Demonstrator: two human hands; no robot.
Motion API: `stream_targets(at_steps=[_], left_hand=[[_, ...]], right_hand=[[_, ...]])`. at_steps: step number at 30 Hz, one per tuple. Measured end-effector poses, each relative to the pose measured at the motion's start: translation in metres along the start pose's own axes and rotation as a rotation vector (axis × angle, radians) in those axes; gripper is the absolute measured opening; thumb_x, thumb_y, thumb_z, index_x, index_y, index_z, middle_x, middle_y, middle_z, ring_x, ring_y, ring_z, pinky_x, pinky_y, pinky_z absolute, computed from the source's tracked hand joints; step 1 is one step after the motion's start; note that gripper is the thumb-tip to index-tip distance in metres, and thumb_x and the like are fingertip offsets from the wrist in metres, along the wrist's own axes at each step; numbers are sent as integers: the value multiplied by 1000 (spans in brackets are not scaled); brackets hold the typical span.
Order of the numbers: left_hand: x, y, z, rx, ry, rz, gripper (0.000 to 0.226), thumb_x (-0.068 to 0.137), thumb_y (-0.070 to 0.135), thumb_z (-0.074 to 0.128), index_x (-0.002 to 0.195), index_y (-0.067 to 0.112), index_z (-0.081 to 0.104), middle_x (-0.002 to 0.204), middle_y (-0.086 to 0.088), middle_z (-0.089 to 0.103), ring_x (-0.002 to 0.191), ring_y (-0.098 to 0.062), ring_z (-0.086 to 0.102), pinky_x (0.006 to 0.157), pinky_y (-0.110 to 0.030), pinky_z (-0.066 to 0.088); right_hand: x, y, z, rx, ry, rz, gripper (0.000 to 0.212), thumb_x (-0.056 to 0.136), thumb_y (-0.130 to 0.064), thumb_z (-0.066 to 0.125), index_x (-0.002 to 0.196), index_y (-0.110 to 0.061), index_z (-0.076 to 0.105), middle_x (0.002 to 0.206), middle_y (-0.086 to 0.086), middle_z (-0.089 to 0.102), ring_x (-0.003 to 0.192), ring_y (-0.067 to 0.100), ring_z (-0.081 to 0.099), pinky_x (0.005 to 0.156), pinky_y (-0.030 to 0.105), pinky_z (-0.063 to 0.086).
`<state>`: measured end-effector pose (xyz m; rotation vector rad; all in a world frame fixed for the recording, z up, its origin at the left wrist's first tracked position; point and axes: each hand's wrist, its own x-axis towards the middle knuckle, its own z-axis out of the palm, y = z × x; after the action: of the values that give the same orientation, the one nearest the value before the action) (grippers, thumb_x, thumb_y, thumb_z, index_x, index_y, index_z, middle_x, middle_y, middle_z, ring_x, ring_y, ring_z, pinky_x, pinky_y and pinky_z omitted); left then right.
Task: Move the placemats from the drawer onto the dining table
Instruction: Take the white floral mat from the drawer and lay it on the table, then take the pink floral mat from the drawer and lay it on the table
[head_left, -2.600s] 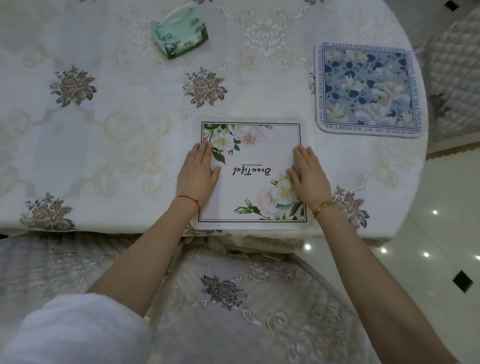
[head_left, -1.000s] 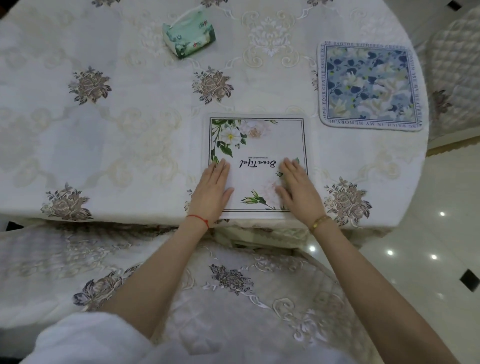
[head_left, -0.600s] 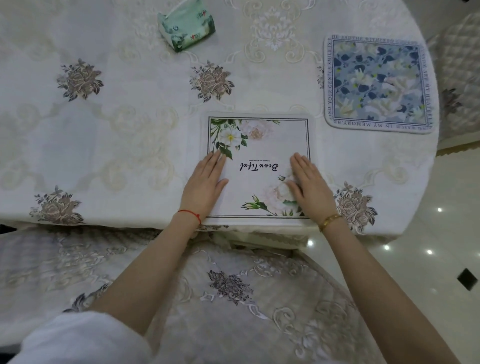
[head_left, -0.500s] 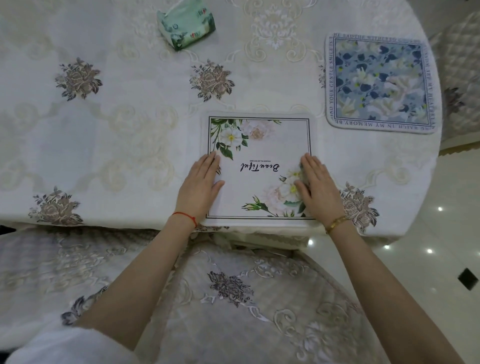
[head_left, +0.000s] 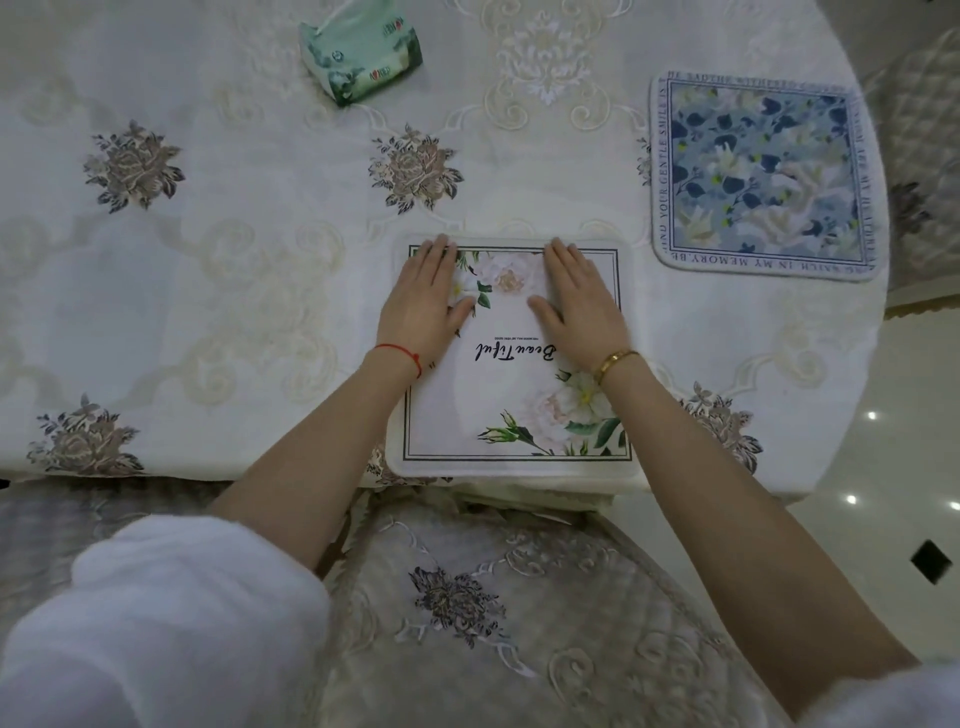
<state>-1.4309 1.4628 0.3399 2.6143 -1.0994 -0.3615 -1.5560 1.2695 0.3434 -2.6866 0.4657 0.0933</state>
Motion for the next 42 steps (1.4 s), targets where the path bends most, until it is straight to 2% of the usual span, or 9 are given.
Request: stream_targets(at_steps=[3,10,17,23,26,30,34,38,42], left_hand=[[-16,-8,-2,6,25,-27,64,100,41,35,151,5,17,159,-10,16,148,-23,11,121,-34,9],[-75,2,-6,-39,19,-40,58,100,29,42,149,5,24,157,-13,23,146,-27,17,120,-31,9],[-139,27,-13,-12,8,73,48,95,21,51,138,1,43,142,-20,44,130,-34,42,110,-44,37],[-174,74,-30,-23,48,174,41,94,20,56,130,2,53,130,-17,57,119,-33,53,103,-43,43],[-186,106,-32,-19,43,243,39,94,20,56,129,4,55,126,-15,60,115,-32,56,99,-43,46],[-207,163,-26,-24,48,322,35,93,20,58,125,5,58,121,-14,63,109,-31,59,93,-43,50],[-235,237,-7,-18,26,404,32,93,18,57,123,6,58,117,-14,64,107,-31,59,91,-42,49],[-262,314,21,-77,7,443,27,92,19,57,117,9,60,106,-11,65,95,-29,60,80,-37,50],[-285,392,56,-102,-43,487,24,92,21,57,113,11,61,102,-7,65,91,-26,61,79,-36,50]], right_hand=[[-22,15,-3,8,49,75,63,102,-39,36,153,-8,16,161,7,13,149,19,7,121,30,2],[-100,20,-2,43,94,165,57,101,-31,42,149,-7,28,158,9,25,147,23,16,121,37,14],[-185,6,-10,-13,142,247,49,98,-23,50,142,-4,41,146,16,43,140,33,34,116,42,26],[-272,21,-33,34,236,314,43,95,-18,54,136,-4,49,139,16,50,130,33,45,108,45,39],[-324,32,-44,54,305,373,40,93,-17,59,131,-5,53,129,15,57,119,32,52,100,42,45],[-397,50,-57,40,392,432,36,91,-10,63,124,-1,57,119,18,62,110,35,57,97,42,45],[-480,81,-67,77,449,539,37,93,-14,61,127,-2,56,123,16,61,114,32,56,102,40,43],[-562,120,-81,116,471,623,37,94,-17,59,129,-5,56,125,13,61,117,29,55,102,38,42],[-643,168,-101,110,478,716,36,95,-18,58,129,-6,56,126,12,61,119,28,53,103,29,36]])
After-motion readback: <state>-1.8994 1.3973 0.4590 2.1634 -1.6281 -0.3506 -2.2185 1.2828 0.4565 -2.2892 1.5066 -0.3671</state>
